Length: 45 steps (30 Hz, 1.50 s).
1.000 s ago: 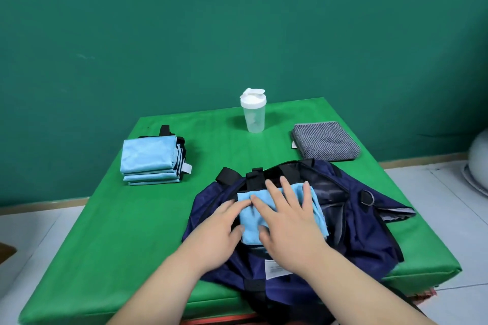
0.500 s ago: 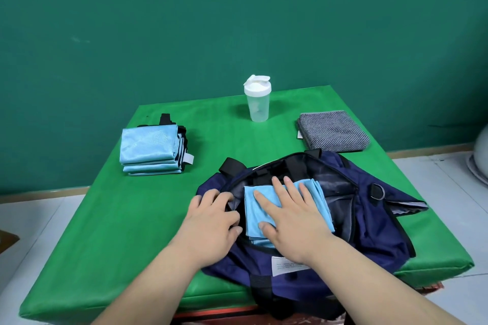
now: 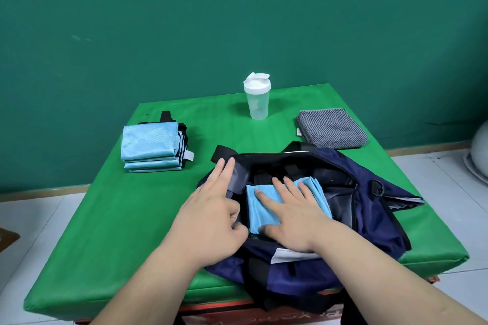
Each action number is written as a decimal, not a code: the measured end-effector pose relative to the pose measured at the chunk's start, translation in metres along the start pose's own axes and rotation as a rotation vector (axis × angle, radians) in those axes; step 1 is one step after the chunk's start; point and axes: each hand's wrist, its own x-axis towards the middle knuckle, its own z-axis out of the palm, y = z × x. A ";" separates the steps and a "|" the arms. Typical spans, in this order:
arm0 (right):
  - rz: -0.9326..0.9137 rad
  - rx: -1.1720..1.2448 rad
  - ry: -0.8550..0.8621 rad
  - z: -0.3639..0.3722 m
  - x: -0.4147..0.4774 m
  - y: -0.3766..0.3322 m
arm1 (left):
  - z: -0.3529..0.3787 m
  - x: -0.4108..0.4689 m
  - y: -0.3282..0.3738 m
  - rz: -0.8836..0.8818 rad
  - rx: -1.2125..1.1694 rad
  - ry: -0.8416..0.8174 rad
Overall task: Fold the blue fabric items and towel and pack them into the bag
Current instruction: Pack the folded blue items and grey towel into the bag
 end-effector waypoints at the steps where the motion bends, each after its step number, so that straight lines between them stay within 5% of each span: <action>1: -0.001 0.002 -0.004 -0.001 0.000 0.000 | -0.002 -0.002 0.003 0.004 -0.009 -0.010; 15: -0.038 -0.025 0.064 0.000 -0.007 -0.004 | 0.004 -0.014 0.020 0.057 -0.147 -0.070; 20: -0.138 0.153 0.487 -0.003 -0.027 0.010 | 0.010 -0.013 0.015 0.068 -0.163 -0.022; 23: 0.095 0.349 0.753 0.003 -0.037 0.025 | 0.010 -0.010 0.016 0.082 -0.173 -0.013; 27: 0.326 0.730 0.392 0.003 -0.039 0.035 | 0.008 -0.004 0.019 0.107 -0.218 0.000; 34: 0.292 0.886 0.263 -0.004 -0.041 0.041 | 0.002 0.006 0.016 0.121 -0.277 0.041; 38: 0.302 0.716 0.221 -0.002 -0.042 0.041 | 0.005 0.006 0.014 0.146 -0.233 0.009; 41: 0.267 0.186 0.428 -0.002 -0.042 0.024 | 0.012 0.001 0.012 0.133 -0.223 0.013; 43: 0.163 0.038 0.567 -0.006 -0.041 0.002 | 0.013 -0.002 0.011 0.124 -0.222 0.032; 45: 0.063 0.006 0.528 0.000 -0.033 -0.019 | 0.014 -0.006 0.011 0.129 -0.214 0.040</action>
